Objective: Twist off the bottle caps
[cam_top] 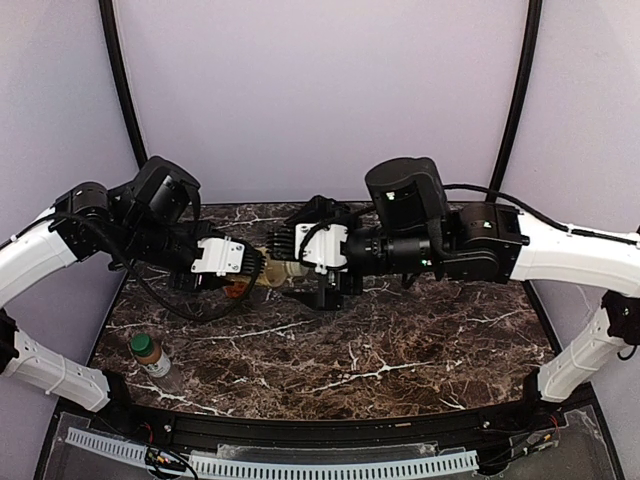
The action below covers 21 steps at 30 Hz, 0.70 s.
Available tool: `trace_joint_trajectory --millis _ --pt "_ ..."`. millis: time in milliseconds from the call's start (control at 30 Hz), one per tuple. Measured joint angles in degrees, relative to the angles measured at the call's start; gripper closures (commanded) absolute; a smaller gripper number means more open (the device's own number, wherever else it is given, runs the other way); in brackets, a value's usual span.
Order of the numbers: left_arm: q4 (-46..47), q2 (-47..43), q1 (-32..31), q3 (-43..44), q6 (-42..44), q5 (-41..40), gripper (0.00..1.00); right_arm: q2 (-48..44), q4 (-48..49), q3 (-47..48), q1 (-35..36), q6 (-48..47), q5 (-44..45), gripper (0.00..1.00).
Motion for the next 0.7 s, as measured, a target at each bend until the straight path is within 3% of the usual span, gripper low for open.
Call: trace_joint_trajectory --millis 167,500,700 --pt "6.91 -0.37 0.0 -1.53 0.33 -5.66 0.74 -5.75 3.91 -2.91 -1.95 14.64 -5.09 0.01" --pt "34.97 -2.03 -0.02 -13.05 10.4 -24.7 0.74 -6.43 12.7 -5.7 -18.27 68.59 -13.33 0.13" --pt "46.58 -2.45 0.0 -16.26 16.5 -30.62 0.74 -2.12 15.15 -7.37 -19.02 80.83 -19.17 0.21"
